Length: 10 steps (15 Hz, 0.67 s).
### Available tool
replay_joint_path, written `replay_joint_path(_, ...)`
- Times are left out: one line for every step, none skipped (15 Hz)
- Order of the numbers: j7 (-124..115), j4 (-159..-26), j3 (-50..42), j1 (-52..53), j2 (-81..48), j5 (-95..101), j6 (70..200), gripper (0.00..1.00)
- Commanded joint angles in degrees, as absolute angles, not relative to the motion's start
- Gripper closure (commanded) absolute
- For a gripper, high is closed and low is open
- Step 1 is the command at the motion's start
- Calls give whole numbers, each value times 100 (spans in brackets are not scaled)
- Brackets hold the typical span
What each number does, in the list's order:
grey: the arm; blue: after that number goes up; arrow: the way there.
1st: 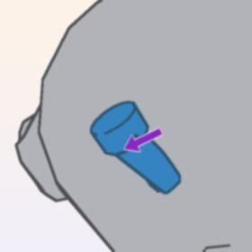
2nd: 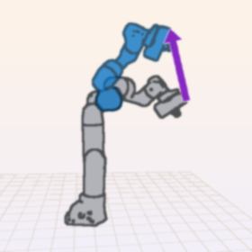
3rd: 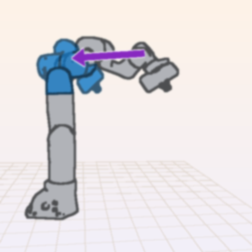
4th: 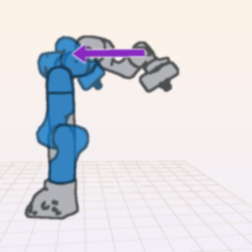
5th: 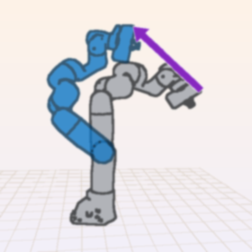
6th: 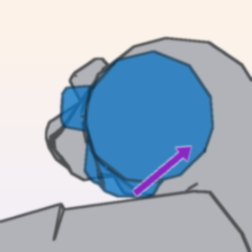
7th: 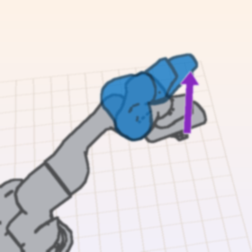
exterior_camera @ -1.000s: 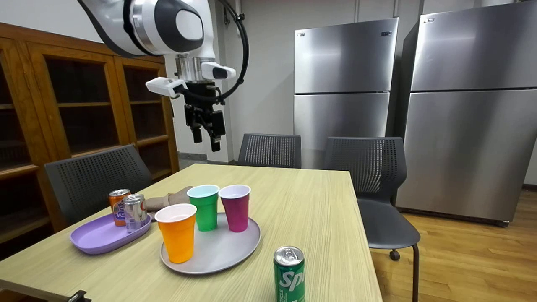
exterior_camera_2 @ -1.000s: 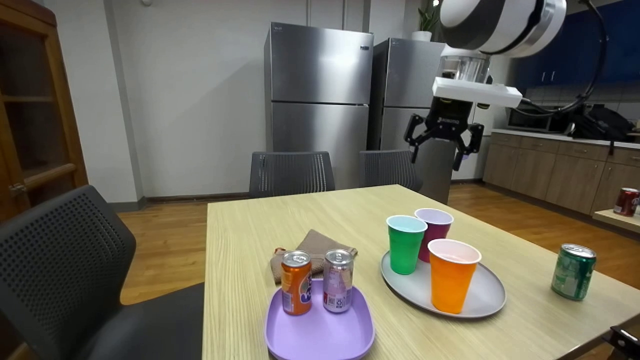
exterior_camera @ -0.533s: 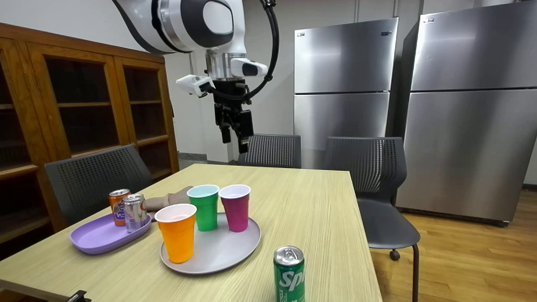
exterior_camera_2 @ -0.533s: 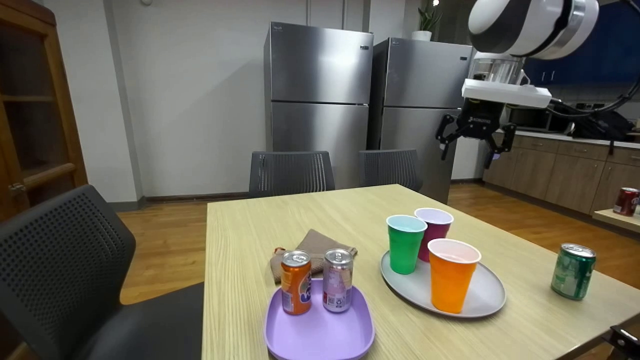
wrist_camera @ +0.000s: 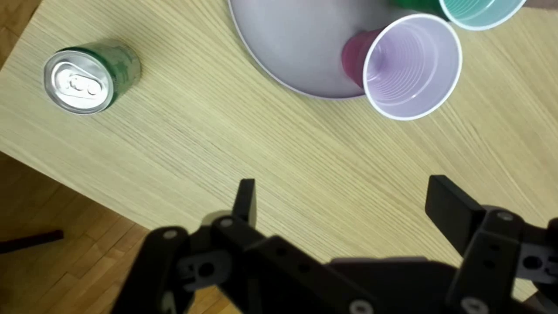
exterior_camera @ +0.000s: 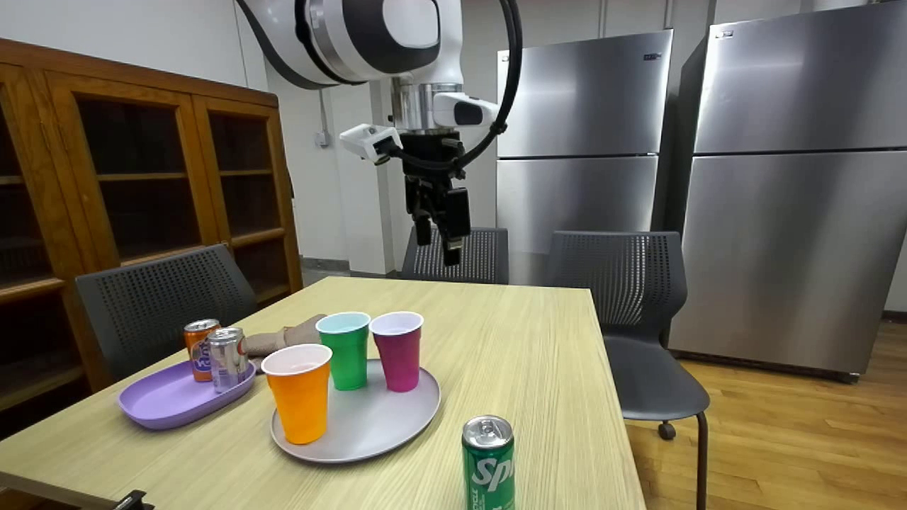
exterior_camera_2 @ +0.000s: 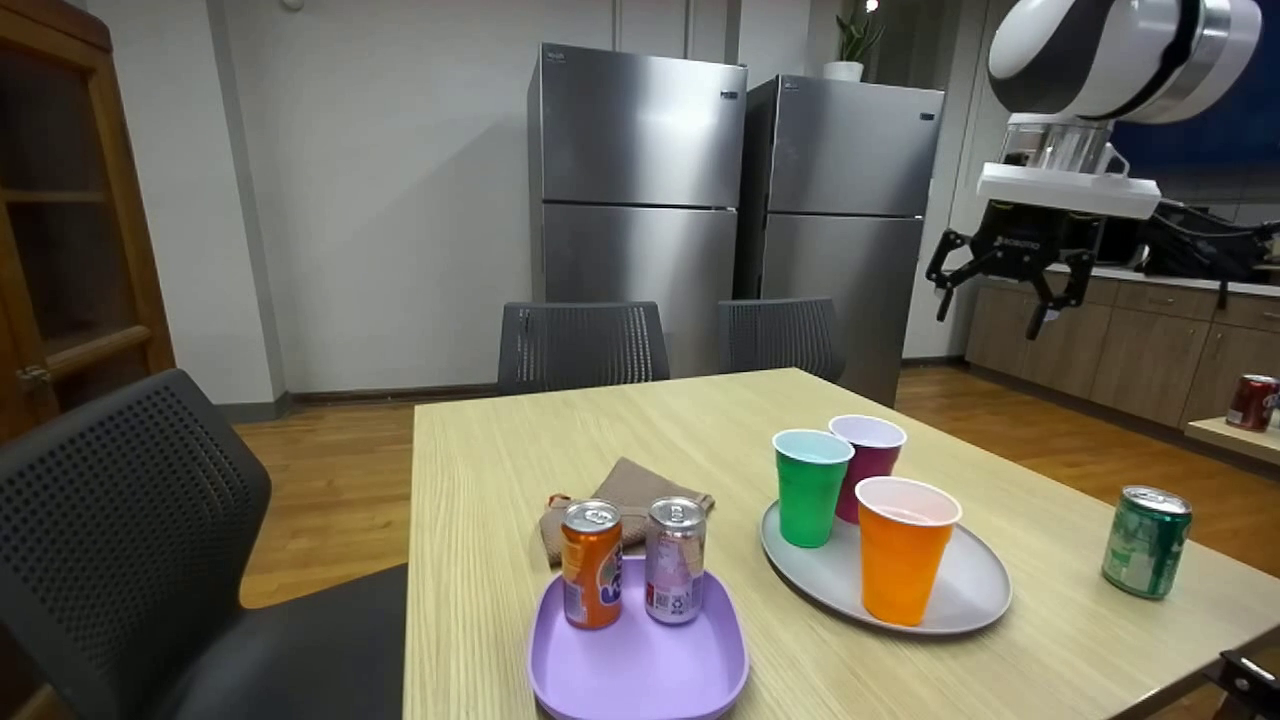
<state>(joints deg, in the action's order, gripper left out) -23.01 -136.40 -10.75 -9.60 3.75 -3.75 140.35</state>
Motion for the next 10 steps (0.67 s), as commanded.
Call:
replay_joint_path(-2376,-13767,-1169,-1167,508,-328,14025,0)
replay_joint_path(-2378,-13781,-1219,-1224,500,-323,14029,0)
replay_joint_path(-2386,-13794,-1262,-1269,482,-317,14034,0)
replay_joint_path(-2396,-13807,-1303,-1311,469,-307,14035,0)
replay_joint_path(-2403,-13836,-1345,-1355,446,-292,14053,0)
replay_joint_path(-2407,-13864,-1390,-1403,414,-275,14069,0)
replay_joint_path(-2423,-13886,-1425,-1446,394,-253,14064,0)
replay_joint_path(-2429,-13918,-1466,-1486,371,-236,14079,0)
replay_joint_path(-2442,-13935,-1498,-1526,354,-216,14073,0)
replay_joint_path(-2442,-13960,-1535,-1559,339,-203,14070,0)
